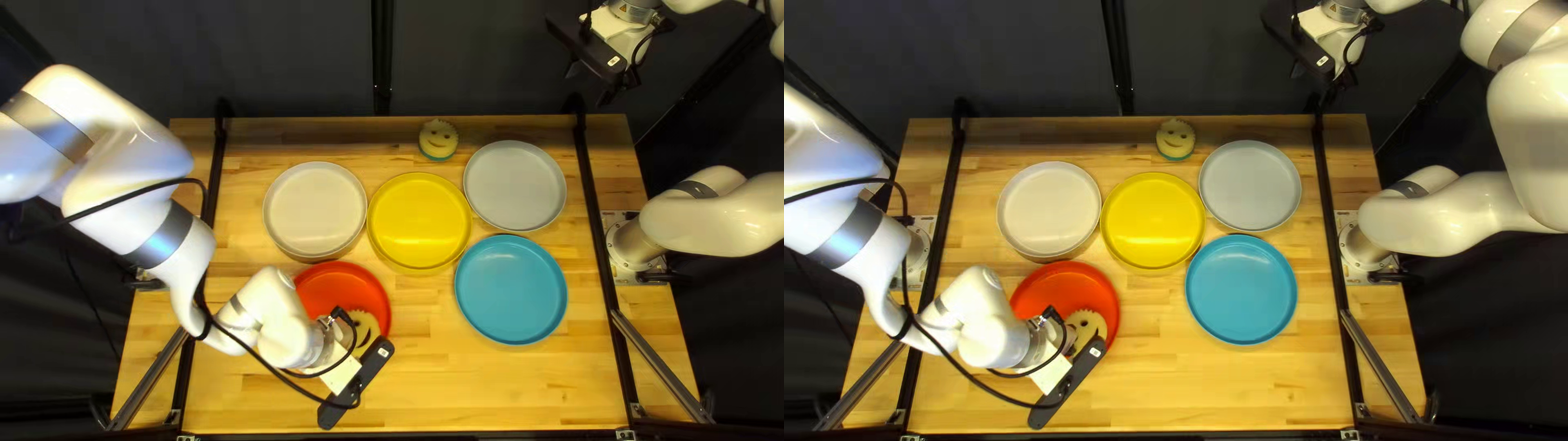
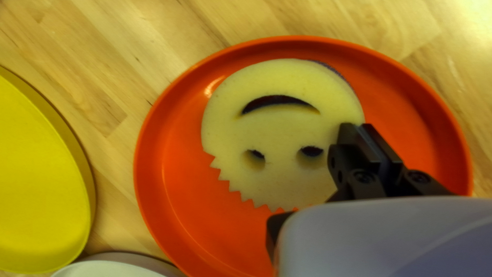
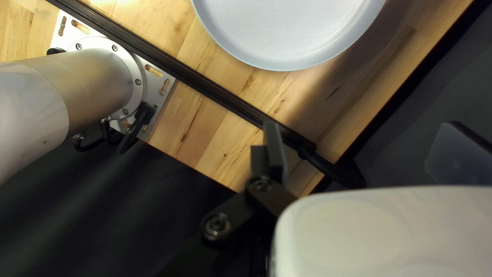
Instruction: Pick up sponge and scrub the plate
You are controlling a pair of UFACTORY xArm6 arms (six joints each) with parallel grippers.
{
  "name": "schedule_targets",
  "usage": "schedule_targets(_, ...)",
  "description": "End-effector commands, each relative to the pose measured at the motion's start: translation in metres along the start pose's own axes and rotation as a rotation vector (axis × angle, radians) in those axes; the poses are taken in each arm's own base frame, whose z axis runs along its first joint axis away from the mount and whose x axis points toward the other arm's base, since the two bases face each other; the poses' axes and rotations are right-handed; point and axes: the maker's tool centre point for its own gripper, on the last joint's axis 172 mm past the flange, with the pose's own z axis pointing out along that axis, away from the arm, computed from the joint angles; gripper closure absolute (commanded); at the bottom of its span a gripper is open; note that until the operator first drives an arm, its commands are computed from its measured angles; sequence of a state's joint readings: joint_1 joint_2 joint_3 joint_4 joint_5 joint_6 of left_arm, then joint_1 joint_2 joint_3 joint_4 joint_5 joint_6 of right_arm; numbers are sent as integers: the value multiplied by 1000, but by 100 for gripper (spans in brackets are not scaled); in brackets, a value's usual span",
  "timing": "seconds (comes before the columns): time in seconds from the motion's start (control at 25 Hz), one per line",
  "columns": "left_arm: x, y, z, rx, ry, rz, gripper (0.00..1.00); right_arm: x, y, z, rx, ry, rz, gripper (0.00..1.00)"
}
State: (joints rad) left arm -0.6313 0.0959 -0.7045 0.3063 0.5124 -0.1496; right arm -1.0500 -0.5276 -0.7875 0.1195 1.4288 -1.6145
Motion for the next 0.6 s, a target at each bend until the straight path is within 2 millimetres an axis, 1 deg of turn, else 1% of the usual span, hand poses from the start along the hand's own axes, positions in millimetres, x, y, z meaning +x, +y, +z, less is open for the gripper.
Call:
schedule_targets(0.04,-10,14,-2,-9,-14,-19,100,0,0,0,0,0,0,0)
schedule_targets(0.12,-12,16,-1,-12,-16,-24,100,0,0,0,0,0,0,0)
schedule_targets(0.24,-9,9,1,-12,-13,-28,100,0,0,0,0,0,0,0)
schedule_targets(0.36,-4,-12,9,-8,-2,-28,100,0,0,0,0,0,0,0)
schedule_targets(0.4,-3,-16,11,-8,0,-27,100,0,0,0,0,0,0,0)
schedule_targets(0.44,-3,-26,15,-7,5,-25,100,0,0,0,0,0,0,0)
schedule_targets(0.48,-3,-32,16,-6,8,-25,100,0,0,0,0,0,0,0)
schedule_targets(0.6,-6,-40,18,-6,14,-26,100,0,0,0,0,0,0,0)
